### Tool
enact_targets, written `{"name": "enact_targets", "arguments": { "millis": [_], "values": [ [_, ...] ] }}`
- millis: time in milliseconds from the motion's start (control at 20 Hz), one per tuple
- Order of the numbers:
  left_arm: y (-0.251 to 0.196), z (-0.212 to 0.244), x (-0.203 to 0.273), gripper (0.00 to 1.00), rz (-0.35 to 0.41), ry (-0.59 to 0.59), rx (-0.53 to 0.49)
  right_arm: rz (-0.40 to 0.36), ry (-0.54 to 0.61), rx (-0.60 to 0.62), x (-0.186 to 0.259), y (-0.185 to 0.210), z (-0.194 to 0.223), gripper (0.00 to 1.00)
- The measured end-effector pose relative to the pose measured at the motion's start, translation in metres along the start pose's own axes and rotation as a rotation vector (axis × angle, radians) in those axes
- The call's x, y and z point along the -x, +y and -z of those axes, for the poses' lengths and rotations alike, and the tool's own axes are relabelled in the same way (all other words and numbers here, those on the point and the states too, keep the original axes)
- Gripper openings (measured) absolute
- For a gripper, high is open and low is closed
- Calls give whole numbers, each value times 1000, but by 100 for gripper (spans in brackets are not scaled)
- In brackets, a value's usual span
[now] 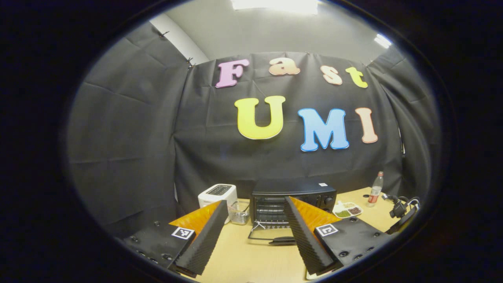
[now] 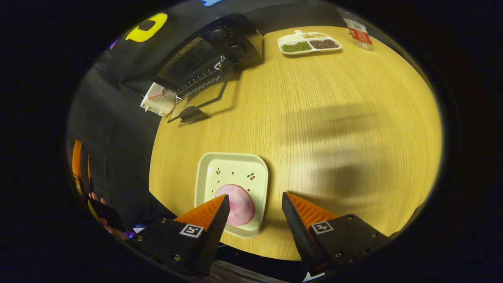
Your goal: Open the electric oven with the left hand, put the food in, and close the electric oven.
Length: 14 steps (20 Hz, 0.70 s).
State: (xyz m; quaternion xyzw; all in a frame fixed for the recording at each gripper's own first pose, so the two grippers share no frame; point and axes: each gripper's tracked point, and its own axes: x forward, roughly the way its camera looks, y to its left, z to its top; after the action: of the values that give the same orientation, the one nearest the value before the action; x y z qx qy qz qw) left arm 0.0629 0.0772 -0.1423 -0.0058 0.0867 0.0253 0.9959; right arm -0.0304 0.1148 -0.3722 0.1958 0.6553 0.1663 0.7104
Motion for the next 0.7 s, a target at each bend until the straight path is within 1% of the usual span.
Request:
{"name": "enact_targets", "arguments": {
  "millis": [50,100,150,200,250,350,400,450,500,550,600,650,700],
  "values": [
    [0,0,0,100,0,4,0,-1,28,-8,-3,-2,5,84],
    [1,2,-1,100,0,7,-1,-8,32,-22,-7,-2,5,84],
    [2,2,-3,100,-3,8,-2,21,41,-31,-6,-9,1,78],
    [2,2,-4,100,-2,8,-1,-4,62,-52,-11,-6,4,36],
    [1,1,-5,100,-3,6,2,-10,77,-68,-7,-4,5,45],
    [-1,-1,-9,100,1,4,9,-18,90,-63,-10,-3,5,44],
    [-2,0,-11,97,3,3,10,-10,92,-51,-10,-6,4,45],
    [-3,-1,-11,97,5,2,9,25,76,-41,-17,-14,6,45],
    [-4,0,-14,100,7,1,8,44,71,-51,3,-11,4,24],
    [-6,-2,-14,96,9,-2,7,35,68,-51,-14,-14,3,4],
    [-7,-2,-15,96,12,-3,7,31,63,-39,-16,-13,3,4],
    [-9,-2,-17,100,16,-2,7,35,48,-58,-10,-14,-1,4],
    [-9,-1,-18,100,16,0,5,35,55,-49,-15,-14,1,2]
  ]
}}
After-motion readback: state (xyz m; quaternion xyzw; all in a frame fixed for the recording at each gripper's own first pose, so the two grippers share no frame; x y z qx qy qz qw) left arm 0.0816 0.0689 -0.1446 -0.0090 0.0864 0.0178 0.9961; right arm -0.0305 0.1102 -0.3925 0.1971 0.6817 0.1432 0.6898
